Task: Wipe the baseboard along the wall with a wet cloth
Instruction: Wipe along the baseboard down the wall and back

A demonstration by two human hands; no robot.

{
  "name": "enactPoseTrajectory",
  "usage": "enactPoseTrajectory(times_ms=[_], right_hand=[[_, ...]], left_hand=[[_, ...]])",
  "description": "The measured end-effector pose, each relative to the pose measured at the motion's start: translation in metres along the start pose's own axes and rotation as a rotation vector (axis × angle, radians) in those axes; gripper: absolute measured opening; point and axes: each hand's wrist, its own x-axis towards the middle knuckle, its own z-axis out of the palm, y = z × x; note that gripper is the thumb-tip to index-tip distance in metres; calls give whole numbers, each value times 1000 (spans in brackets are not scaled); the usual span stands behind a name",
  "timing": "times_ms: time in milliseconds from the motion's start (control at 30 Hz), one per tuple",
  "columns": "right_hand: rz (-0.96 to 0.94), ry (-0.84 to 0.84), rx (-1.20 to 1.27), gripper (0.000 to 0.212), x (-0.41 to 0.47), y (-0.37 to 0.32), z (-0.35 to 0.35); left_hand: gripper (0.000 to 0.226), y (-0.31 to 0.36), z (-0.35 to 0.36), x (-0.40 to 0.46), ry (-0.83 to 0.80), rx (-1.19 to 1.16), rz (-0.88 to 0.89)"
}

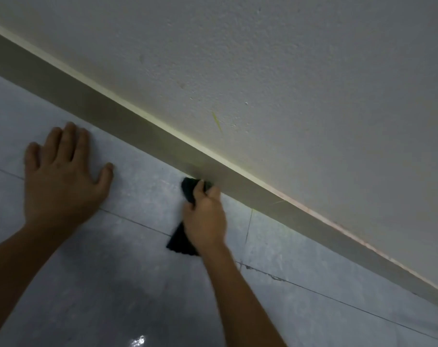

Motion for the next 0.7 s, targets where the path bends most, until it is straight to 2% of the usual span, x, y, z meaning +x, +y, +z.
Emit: enactPoseTrajectory(times_ms=[67, 167, 267, 533, 633, 700], right_hand=[[-28, 62, 57, 57, -8, 43, -10], [106, 260, -101, 56, -20, 101, -22], [156, 297, -129, 53, -16, 87, -11], [-236, 325, -211, 68, 13, -27, 27], [-364, 308, -338, 67, 12, -9, 16], [-330, 318, -421, 67, 6, 33, 4]], left_hand=[[79, 7, -6, -3, 13, 8, -4], [78, 9, -12, -4, 19, 24, -28], [79, 6, -12, -2, 24, 33, -29], [78, 4, -13, -3, -1, 45, -37], [78, 4, -13, -6, -10, 47, -36], [78, 4, -14, -7, -9, 43, -39]])
